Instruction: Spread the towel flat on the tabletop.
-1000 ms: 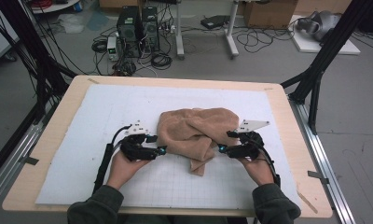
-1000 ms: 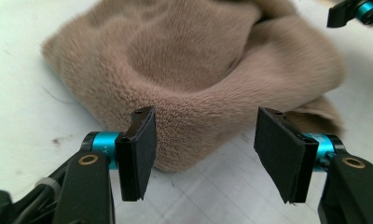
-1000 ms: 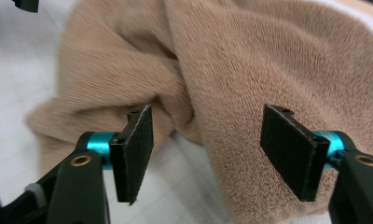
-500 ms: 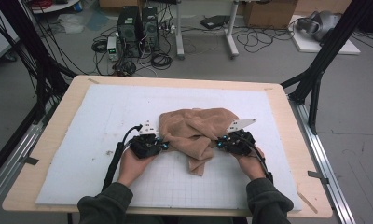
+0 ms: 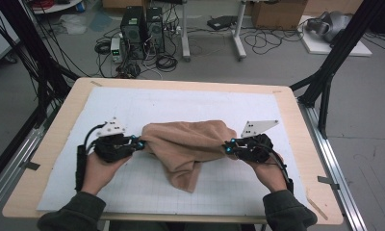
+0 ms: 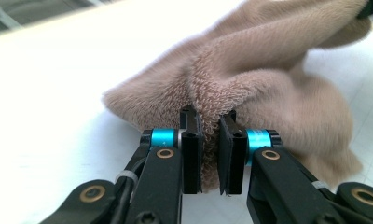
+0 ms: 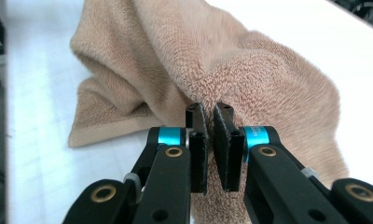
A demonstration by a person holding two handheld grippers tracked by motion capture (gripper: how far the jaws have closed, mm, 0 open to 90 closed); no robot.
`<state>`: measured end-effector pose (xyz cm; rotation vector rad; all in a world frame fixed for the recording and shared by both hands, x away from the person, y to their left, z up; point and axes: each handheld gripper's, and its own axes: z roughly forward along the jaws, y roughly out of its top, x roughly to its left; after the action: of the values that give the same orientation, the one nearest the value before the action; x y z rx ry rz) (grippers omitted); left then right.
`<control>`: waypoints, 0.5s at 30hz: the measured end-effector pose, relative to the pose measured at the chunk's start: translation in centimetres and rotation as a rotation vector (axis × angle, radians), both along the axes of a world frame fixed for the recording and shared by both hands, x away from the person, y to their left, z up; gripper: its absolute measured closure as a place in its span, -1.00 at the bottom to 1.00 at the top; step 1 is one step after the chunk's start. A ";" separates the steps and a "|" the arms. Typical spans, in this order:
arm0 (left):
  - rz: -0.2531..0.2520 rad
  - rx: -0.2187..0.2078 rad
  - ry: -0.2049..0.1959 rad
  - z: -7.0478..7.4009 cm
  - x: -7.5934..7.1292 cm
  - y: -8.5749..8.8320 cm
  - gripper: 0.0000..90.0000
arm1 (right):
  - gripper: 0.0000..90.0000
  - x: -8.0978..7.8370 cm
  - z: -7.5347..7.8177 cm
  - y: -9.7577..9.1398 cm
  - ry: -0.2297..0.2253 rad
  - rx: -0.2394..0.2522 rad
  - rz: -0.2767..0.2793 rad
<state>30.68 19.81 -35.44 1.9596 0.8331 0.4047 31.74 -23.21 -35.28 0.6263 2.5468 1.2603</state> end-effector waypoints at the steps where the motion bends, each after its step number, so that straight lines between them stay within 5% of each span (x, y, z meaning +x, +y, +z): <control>1: 0.011 0.012 -0.005 0.4 0.2 0.3 0.81 | 0.89 0.0 0.3 0.2 -0.002 0.000 0.001; 5: 0.053 0.049 -0.001 0.1 2.5 0.3 0.81 | 0.89 1.6 -0.4 0.9 0.010 -0.028 -0.029; 10: 0.109 0.079 0.082 -3.1 6.8 -0.8 0.80 | 0.89 5.5 -3.6 2.1 0.056 -0.112 -0.108; 15: 0.116 0.070 0.164 -5.8 9.2 -1.3 0.73 | 0.87 7.3 -5.3 1.8 0.123 -0.110 -0.133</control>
<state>39.92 18.53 -41.24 2.0359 1.0529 0.3484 39.06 -21.43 -40.63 0.8576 2.6018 1.0603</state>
